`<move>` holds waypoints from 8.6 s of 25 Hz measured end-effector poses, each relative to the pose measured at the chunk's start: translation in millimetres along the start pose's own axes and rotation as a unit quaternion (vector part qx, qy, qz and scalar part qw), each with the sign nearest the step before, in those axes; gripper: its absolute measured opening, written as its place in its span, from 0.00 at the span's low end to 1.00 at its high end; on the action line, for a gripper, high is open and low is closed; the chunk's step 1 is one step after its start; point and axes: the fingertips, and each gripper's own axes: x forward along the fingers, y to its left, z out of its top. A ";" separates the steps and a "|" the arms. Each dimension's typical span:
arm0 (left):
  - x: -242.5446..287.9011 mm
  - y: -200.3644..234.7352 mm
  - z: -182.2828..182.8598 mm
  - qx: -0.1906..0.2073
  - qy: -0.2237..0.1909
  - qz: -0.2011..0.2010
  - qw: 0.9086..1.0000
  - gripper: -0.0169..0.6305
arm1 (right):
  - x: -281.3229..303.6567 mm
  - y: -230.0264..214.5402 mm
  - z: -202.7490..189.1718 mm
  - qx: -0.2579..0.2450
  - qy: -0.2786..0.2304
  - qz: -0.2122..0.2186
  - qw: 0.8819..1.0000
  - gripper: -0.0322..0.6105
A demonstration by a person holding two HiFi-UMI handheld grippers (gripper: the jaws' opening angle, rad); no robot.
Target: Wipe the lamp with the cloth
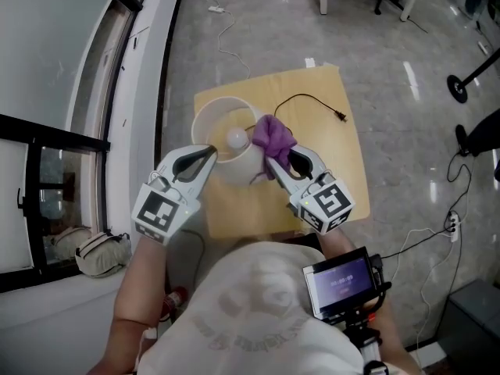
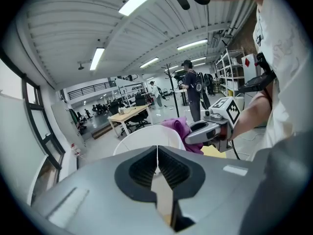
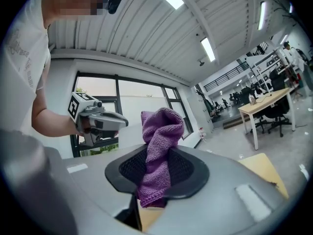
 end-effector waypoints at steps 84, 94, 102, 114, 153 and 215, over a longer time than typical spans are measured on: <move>20.3 4.8 3.5 -0.112 0.014 0.131 0.985 0.03 | 97.4 -87.2 -30.9 -0.205 0.197 0.297 0.912 0.22; 19.0 7.7 5.5 -0.122 0.016 0.142 0.982 0.03 | 118.5 -46.2 43.4 -0.165 0.089 0.402 0.896 0.22; 18.5 7.0 2.0 -0.125 0.017 0.147 0.981 0.03 | 149.5 -34.0 45.4 -0.119 0.103 0.462 0.873 0.22; 16.2 9.2 3.0 -0.119 0.009 0.148 0.982 0.03 | 161.8 -110.2 -60.0 0.105 0.238 0.335 0.906 0.22; -1.2 37.5 4.3 0.028 -0.145 -0.088 0.985 0.03 | -7.7 47.6 -27.7 -0.074 0.016 -0.138 0.988 0.23; -97.8 59.1 -196.9 -0.218 -0.144 -0.028 0.965 0.03 | 76.4 110.6 -133.5 -0.644 0.431 -0.092 0.626 0.22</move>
